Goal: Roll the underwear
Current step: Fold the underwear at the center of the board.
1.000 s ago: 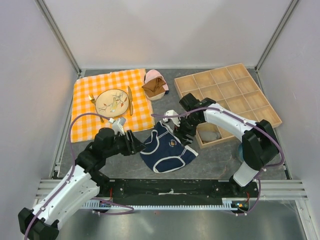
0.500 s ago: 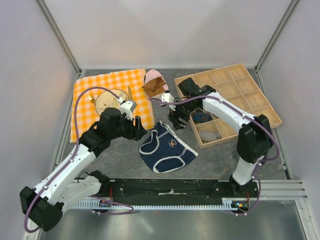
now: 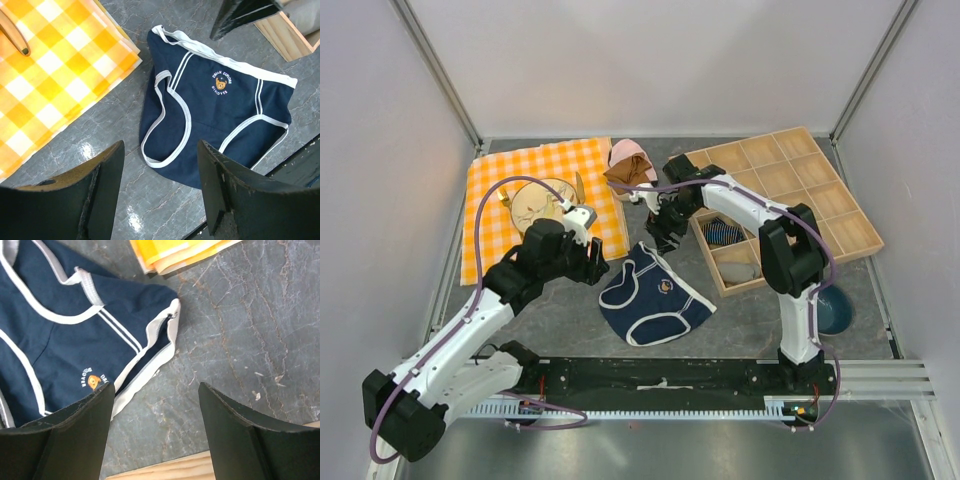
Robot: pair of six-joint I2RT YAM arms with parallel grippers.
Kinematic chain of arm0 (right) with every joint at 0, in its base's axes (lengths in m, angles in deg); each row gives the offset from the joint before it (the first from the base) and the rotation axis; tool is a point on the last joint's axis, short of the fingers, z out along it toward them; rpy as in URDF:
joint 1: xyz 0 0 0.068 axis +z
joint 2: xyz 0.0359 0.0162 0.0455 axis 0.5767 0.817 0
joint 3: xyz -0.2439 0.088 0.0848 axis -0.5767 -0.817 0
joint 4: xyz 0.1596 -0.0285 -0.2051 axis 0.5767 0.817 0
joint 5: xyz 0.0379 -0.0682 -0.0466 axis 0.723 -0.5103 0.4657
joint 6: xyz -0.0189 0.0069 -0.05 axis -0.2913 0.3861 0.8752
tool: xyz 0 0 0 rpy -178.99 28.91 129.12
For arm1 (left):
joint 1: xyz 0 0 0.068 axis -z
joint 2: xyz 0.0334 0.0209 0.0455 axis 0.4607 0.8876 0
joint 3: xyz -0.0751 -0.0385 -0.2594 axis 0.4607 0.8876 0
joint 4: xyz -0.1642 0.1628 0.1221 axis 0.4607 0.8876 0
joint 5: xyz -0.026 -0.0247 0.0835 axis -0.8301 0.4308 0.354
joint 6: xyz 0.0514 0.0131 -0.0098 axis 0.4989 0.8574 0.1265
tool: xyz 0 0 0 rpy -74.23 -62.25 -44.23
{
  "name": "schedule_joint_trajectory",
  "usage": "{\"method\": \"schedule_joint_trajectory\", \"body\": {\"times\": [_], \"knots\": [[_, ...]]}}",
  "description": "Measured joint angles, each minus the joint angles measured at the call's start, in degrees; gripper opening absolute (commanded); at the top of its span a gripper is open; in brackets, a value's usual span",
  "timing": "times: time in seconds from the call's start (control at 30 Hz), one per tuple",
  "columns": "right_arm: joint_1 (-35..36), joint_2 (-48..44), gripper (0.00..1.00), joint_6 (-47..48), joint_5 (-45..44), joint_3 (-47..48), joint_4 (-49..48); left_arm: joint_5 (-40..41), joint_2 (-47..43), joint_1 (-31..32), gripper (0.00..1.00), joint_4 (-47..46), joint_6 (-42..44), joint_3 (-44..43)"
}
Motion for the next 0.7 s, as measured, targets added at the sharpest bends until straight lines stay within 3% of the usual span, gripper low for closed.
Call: {"method": "schedule_joint_trajectory", "body": {"times": [0.4, 0.7], "knots": [[0.0, 12.1, 0.73, -2.1, 4.7, 14.5, 2.2, 0.2, 0.0, 0.0, 0.66, -0.3, 0.5, 0.0], [0.4, 15.7, 0.71, -4.0, 8.1, 16.8, 3.0, 0.6, 0.4, 0.0, 0.65, -0.6, 0.7, 0.0]]}}
